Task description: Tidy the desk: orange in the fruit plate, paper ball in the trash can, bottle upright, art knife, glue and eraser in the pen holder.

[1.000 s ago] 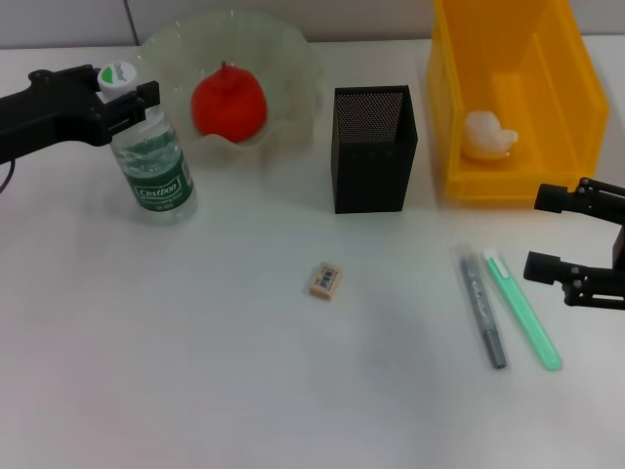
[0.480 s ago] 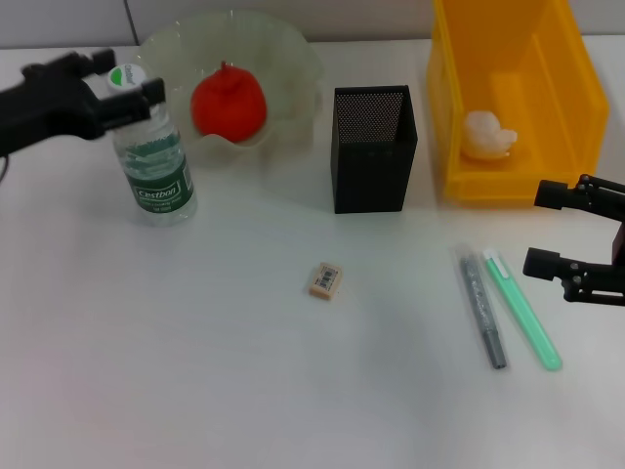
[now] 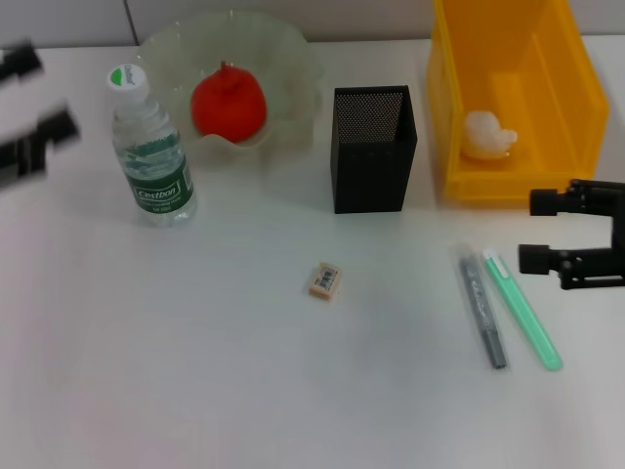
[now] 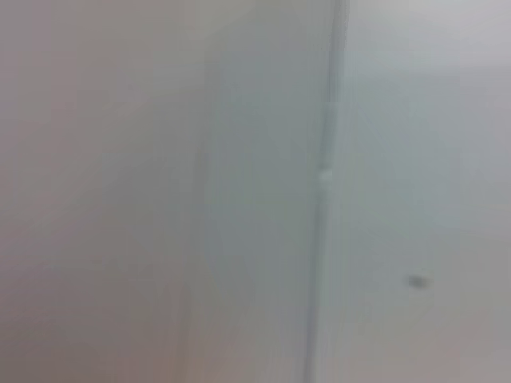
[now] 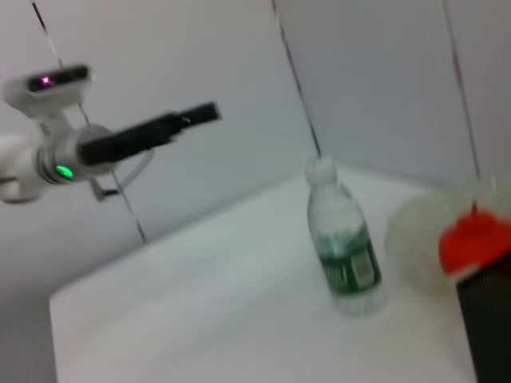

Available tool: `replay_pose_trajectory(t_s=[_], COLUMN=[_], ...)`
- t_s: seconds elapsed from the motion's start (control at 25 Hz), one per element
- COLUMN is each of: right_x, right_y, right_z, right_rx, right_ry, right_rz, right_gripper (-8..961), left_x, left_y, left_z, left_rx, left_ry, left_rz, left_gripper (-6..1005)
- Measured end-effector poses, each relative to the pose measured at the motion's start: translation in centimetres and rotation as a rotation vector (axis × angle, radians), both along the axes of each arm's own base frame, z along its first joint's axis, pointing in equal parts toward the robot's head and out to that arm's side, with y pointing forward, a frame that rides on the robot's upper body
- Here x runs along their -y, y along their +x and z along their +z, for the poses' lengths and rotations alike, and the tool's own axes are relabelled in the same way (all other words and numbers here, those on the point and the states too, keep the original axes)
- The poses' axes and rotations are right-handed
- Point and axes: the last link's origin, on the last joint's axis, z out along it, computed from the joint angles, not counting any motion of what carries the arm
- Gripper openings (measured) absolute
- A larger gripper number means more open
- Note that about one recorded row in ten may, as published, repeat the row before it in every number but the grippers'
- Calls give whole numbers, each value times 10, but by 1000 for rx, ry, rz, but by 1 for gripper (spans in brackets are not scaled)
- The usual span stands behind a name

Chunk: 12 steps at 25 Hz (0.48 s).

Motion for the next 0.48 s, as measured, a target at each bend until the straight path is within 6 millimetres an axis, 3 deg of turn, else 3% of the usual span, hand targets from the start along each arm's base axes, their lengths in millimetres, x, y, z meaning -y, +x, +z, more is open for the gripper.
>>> replay_pose_trajectory(t_s=[0.24, 0.48], right_x=[-21, -46], right_y=[-49, -90], right_z=[1, -11], right_rx=[271, 538], right_ry=[-121, -128], right_rz=[-123, -244], right_gripper=[785, 784], left_x=[26, 33], left_y=[-21, -28], left_z=[-20, -28], left_rx=[-30, -57], left_ry=[-60, -82], left_rz=[4, 22], left_gripper=[844, 842])
